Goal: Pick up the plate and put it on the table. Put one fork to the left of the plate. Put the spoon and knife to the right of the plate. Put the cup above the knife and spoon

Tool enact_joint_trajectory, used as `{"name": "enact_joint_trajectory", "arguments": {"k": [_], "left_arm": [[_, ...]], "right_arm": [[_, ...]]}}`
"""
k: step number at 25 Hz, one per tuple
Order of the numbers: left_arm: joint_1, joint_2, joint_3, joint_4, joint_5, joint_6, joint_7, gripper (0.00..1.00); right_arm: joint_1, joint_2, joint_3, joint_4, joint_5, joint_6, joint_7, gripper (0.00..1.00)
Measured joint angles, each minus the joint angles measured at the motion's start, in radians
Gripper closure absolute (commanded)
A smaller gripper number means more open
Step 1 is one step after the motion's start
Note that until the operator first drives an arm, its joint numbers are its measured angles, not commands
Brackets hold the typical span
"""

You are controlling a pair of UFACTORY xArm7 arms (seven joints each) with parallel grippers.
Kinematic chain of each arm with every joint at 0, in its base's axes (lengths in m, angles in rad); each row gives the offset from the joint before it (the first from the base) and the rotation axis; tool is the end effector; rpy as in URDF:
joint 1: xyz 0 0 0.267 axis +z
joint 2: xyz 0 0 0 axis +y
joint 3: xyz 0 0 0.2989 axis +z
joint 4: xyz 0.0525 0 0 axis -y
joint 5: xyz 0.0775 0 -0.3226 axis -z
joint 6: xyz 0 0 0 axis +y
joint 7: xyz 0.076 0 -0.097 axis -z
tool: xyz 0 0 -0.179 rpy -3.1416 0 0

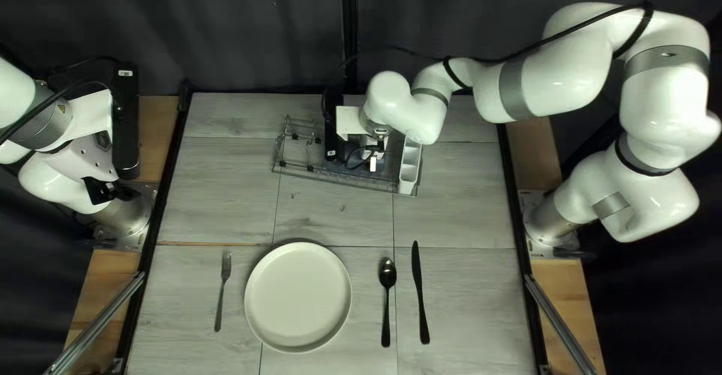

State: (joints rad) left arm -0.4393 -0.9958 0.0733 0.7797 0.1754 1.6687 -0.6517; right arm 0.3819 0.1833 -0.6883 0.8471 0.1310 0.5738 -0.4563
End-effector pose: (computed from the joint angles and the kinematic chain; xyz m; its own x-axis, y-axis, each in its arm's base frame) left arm 0.1889 -0.0207 0.3496 0.9500 0.2733 0.1507 0.2798 -0.9598 -0.0235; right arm 0.4509 -0.1475 0.0966 0.9918 0.0651 0.1103 0.0554 -0.9945 0.0884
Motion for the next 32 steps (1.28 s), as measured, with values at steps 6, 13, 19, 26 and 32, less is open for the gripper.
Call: {"name": "enact_joint_trajectory", "arguments": {"k": [6,13,19,26,32], "left_arm": [[0.000,0.000,0.000,0.000,0.000,0.000,0.000,0.00],[0.000,0.000,0.000,0.000,0.000,0.000,0.000,0.00],[0.000,0.000,0.000,0.000,0.000,0.000,0.000,0.00],[0.000,0.000,0.000,0.000,0.000,0.000,0.000,0.00],[0.000,0.000,0.000,0.000,0.000,0.000,0.000,0.00]], "right_arm": [[-0.051,0.048,0.039,-0.011,0.098,-0.039,-0.090,0.00],[-0.075,0.070,0.059,-0.006,0.140,-0.049,-0.126,1.00],[-0.045,0.006,0.031,-0.027,0.052,-0.050,-0.048,1.00],[-0.038,-0.249,0.053,-0.102,-0.314,-0.001,0.276,1.00],[-0.047,-0.354,0.147,-0.163,-0.472,0.000,0.459,1.00]]}}
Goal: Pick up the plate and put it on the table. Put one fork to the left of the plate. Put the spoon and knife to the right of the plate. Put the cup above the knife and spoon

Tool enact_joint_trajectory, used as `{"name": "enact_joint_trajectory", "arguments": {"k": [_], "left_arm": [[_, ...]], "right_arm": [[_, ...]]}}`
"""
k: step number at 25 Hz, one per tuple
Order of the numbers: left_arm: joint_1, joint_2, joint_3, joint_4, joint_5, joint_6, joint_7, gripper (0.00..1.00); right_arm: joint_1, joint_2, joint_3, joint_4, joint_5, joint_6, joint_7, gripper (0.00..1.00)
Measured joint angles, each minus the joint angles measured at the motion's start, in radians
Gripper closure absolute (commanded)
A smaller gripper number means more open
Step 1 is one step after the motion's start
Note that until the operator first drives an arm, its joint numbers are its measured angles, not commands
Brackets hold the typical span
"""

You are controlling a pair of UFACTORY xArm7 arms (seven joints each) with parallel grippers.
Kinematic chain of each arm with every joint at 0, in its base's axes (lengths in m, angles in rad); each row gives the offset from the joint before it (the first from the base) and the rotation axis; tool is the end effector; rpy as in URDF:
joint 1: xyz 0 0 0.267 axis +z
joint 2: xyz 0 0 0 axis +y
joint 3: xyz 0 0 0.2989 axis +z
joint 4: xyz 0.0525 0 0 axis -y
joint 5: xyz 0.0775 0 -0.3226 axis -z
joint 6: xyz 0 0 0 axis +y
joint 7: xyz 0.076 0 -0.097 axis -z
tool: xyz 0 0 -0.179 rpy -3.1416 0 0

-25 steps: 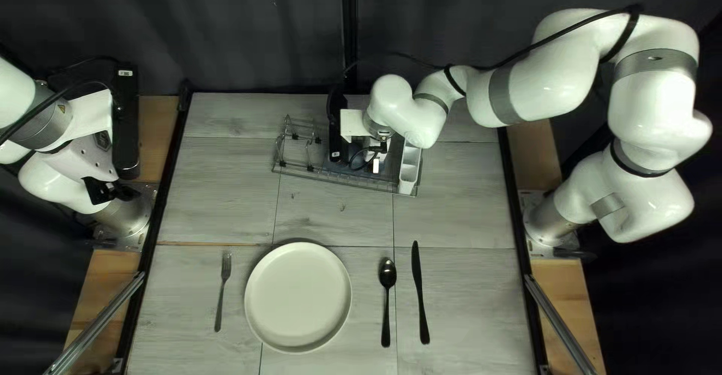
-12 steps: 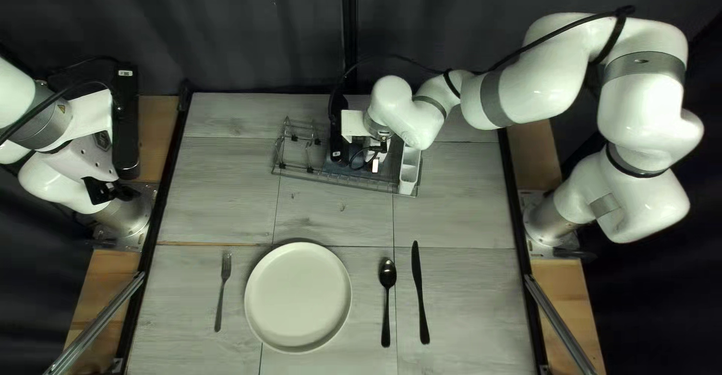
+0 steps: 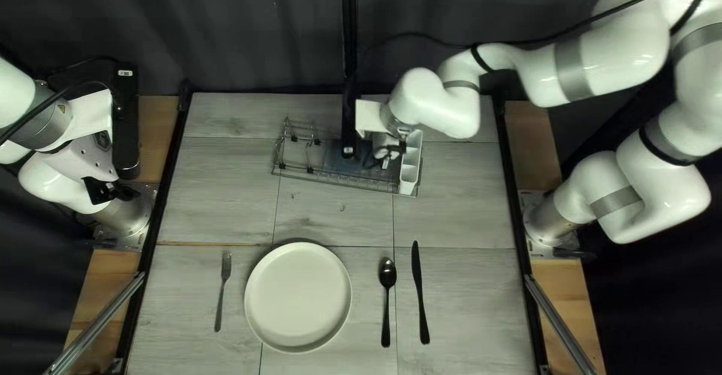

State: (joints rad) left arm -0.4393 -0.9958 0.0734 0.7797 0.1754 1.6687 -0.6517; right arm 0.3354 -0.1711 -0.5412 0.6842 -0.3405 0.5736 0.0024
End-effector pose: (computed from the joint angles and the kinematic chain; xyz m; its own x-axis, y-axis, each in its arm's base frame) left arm 0.1889 -0.0206 0.3496 0.9500 0.2734 0.1507 0.2799 -0.9598 -0.0234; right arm 0.4331 -0.1076 0.1642 0.9676 0.0676 0.2433 0.0281 -0.9863 0.1625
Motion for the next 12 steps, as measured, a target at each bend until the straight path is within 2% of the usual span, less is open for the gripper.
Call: {"name": "enact_joint_trajectory", "arguments": {"k": [1,2,3,6,12], "left_arm": [[0.000,0.000,0.000,0.000,0.000,0.000,0.000,0.00],[0.000,0.000,0.000,0.000,0.000,0.000,0.000,0.00],[0.000,0.000,0.000,0.000,0.000,0.000,0.000,0.00],[0.000,0.000,0.000,0.000,0.000,0.000,0.000,0.00],[0.000,0.000,0.000,0.000,0.000,0.000,0.000,0.00]], "right_arm": [[0.003,0.010,0.001,-0.003,0.002,-0.013,-0.001,1.00],[0.005,0.026,-0.001,-0.006,0.011,-0.030,-0.012,0.87],[0.005,0.045,-0.007,-0.008,0.026,-0.046,-0.032,0.00],[-0.003,0.084,-0.029,-0.007,0.055,-0.069,-0.072,0.00],[-0.011,0.100,-0.042,0.031,0.074,-0.031,-0.114,0.00]]}}
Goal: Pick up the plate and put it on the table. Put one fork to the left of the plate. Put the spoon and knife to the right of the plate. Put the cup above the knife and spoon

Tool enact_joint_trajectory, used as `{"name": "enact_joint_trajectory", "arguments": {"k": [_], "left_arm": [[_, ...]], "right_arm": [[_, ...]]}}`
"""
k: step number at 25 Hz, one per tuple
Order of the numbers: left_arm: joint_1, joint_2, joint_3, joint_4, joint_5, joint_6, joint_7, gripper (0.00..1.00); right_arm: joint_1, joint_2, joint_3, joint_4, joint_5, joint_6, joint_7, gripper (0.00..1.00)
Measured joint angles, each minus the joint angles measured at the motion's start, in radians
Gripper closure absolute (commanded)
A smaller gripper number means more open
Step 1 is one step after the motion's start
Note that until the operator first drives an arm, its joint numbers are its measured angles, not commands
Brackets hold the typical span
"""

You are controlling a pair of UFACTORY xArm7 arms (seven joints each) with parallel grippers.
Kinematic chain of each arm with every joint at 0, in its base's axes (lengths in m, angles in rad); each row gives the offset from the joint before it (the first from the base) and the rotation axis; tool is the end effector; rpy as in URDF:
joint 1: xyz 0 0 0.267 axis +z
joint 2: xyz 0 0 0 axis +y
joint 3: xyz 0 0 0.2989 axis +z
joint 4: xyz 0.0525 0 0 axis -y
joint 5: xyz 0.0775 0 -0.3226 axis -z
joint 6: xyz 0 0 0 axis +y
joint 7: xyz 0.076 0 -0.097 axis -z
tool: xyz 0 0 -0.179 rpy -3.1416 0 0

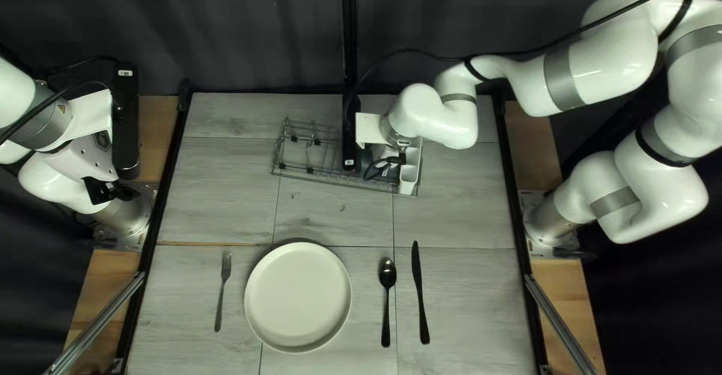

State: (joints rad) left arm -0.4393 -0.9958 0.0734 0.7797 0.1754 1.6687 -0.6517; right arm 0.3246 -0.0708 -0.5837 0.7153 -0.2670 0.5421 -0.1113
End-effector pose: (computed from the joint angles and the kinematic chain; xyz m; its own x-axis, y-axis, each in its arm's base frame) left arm 0.1889 -0.0206 0.3496 0.9500 0.2734 0.1507 0.2799 -0.9598 -0.0234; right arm 0.4362 -0.1311 0.1422 0.9767 0.0776 0.2000 0.0434 -0.9845 0.1700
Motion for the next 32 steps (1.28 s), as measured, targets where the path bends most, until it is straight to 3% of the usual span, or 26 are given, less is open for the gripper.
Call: {"name": "enact_joint_trajectory", "arguments": {"k": [12,29,31,32], "left_arm": [[0.000,0.000,0.000,0.000,0.000,0.000,0.000,0.00],[0.000,0.000,0.000,0.000,0.000,0.000,0.000,0.00],[0.000,0.000,0.000,0.000,0.000,0.000,0.000,0.00],[0.000,0.000,0.000,0.000,0.000,0.000,0.000,0.00]], "right_arm": [[-0.039,0.147,-0.011,0.001,0.253,-0.077,-0.250,0.00],[-0.097,0.261,0.025,0.034,0.398,-0.099,-0.372,0.00],[-0.102,0.274,0.030,0.041,0.409,-0.097,-0.380,0.11],[-0.103,0.279,0.032,0.045,0.412,-0.096,-0.381,0.34]]}}
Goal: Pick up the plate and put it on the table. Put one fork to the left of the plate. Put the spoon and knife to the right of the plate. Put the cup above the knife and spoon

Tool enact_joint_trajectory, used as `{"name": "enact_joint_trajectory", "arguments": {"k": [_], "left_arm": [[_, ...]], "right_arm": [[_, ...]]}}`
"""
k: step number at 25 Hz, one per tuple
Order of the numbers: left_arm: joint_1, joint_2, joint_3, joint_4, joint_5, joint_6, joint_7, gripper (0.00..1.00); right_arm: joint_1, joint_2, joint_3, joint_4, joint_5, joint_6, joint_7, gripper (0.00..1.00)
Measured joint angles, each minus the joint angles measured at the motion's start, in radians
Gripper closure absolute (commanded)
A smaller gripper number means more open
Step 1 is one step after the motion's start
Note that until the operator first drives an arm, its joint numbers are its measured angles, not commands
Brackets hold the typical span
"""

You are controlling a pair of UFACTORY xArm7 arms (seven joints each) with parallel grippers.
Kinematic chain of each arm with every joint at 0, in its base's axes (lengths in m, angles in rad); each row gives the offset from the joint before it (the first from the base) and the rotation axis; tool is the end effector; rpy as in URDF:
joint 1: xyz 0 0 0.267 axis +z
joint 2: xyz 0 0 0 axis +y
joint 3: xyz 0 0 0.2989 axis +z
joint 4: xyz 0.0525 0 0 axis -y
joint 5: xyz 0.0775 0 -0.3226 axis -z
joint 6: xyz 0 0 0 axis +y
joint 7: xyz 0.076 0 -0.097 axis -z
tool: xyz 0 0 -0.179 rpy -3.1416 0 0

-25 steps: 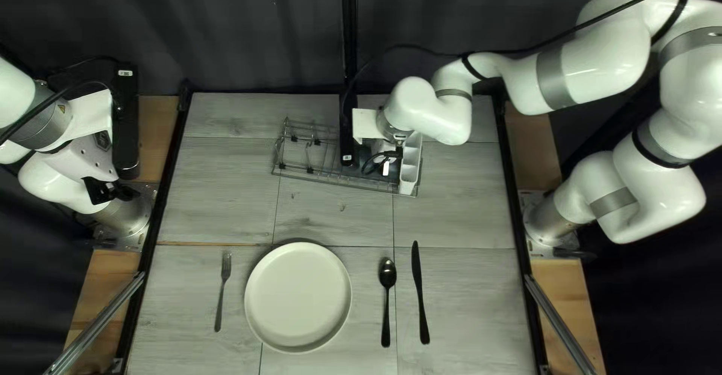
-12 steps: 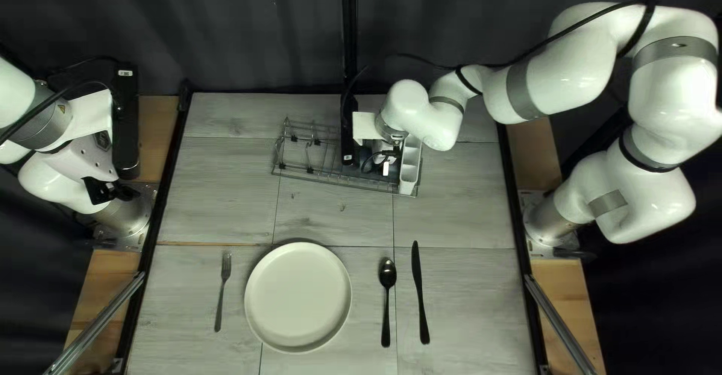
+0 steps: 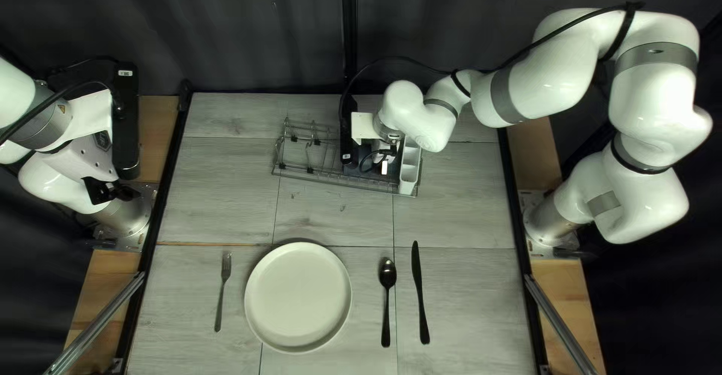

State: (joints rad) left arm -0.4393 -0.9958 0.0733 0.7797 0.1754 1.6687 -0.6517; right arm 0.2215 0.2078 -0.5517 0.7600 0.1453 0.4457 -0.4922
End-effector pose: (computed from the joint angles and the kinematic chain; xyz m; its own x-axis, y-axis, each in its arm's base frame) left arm 0.1889 -0.0207 0.3496 0.9500 0.2733 0.1507 0.2798 -0.9598 -0.0235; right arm 0.4319 -0.1590 0.0627 0.9918 0.0574 0.1141 0.0468 -0.9946 0.0927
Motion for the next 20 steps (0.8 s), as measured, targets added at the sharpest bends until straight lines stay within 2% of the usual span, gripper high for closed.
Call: {"name": "enact_joint_trajectory", "arguments": {"k": [1,2,8,13,16,20], "left_arm": [[0.000,0.000,0.000,0.000,0.000,0.000,0.000,0.00],[0.000,0.000,0.000,0.000,0.000,0.000,0.000,0.00],[0.000,0.000,0.000,0.000,0.000,0.000,0.000,0.00],[0.000,0.000,0.000,0.000,0.000,0.000,0.000,0.00],[0.000,0.000,0.000,0.000,0.000,0.000,0.000,0.00],[0.000,0.000,0.000,0.000,0.000,0.000,0.000,0.00]], "right_arm": [[0.000,0.004,0.001,0.004,0.001,0.002,0.001,0.96],[0.000,0.007,0.001,0.008,0.001,0.005,0.003,1.00],[0.020,-0.005,-0.009,0.020,-0.039,0.024,0.046,1.00],[0.055,-0.126,-0.026,0.011,-0.230,0.077,0.221,1.00],[0.072,-0.211,0.008,0.011,-0.360,0.132,0.368,1.00],[0.127,-0.249,0.088,0.029,-0.451,0.173,0.548,1.00]]}}
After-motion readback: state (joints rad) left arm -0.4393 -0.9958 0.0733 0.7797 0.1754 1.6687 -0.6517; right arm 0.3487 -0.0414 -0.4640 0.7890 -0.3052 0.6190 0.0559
